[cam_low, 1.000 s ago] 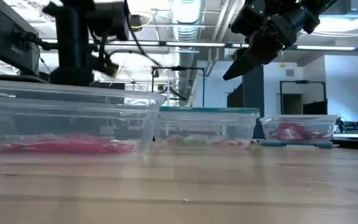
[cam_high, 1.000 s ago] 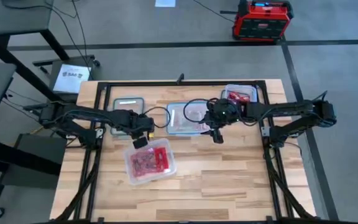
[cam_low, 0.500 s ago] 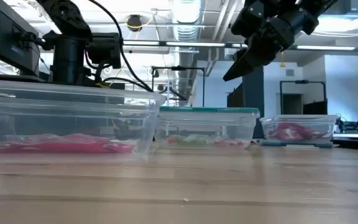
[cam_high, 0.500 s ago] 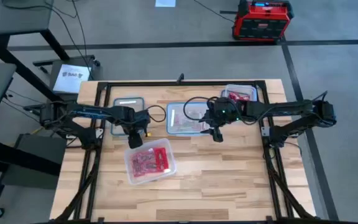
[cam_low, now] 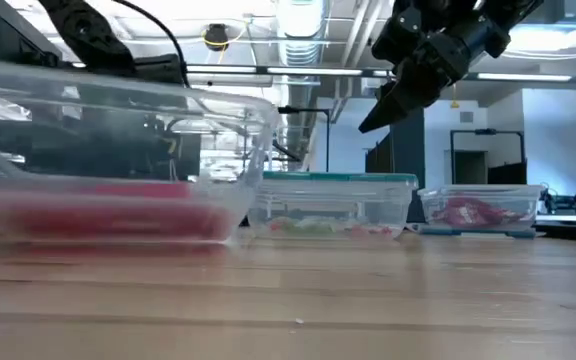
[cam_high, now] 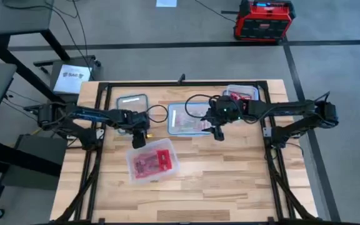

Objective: Sort candy
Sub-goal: Close the top left transparent bin

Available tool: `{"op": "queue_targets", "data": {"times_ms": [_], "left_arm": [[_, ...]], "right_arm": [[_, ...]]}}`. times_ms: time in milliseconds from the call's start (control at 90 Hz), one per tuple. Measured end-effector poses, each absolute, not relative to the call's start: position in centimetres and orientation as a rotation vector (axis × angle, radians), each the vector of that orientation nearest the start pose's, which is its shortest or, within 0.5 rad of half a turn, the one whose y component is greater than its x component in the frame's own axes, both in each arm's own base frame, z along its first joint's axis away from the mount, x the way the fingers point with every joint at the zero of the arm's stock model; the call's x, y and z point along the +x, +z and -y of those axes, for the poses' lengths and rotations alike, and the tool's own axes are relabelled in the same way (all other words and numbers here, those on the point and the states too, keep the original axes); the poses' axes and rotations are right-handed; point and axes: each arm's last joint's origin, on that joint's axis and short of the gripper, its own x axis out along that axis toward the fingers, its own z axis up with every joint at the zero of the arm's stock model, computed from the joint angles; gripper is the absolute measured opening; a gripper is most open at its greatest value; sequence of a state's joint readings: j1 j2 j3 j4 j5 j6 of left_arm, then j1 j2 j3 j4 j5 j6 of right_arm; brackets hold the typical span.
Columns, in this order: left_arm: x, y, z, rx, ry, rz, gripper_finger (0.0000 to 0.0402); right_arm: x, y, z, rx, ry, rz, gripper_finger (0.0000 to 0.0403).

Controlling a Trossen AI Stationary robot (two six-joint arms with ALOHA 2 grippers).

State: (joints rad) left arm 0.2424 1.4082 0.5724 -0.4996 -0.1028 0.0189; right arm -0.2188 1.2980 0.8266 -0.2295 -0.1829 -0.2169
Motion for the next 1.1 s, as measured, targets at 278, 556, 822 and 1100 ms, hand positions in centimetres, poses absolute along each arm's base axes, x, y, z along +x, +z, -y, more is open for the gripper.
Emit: {"op": "queue_targets", "data": {"times_ms": [278, 556, 822, 1100], "left_arm": [[19.9, 12.4, -5.3, -0.076, 0.296, -1.341, 0.0053], [20.1, 13.0, -5.3, -0.08, 0.295, -1.383, 0.0001], [21.1, 16.2, -5.6, -0.051, 0.287, -1.427, 0.0], [22.4, 19.8, -6.1, 0.04, 0.321, -1.434, 0.0]], "right_arm": [[25.4, 21.3, 5.3, -0.024, 0.025, -0.715, 0.023], [25.4, 21.1, 5.3, -0.01, 0.019, -0.714, 0.023], [25.5, 21.2, 5.3, -0.014, 0.018, -0.699, 0.023], [25.6, 21.3, 5.3, -0.019, 0.017, -0.682, 0.023]]}}
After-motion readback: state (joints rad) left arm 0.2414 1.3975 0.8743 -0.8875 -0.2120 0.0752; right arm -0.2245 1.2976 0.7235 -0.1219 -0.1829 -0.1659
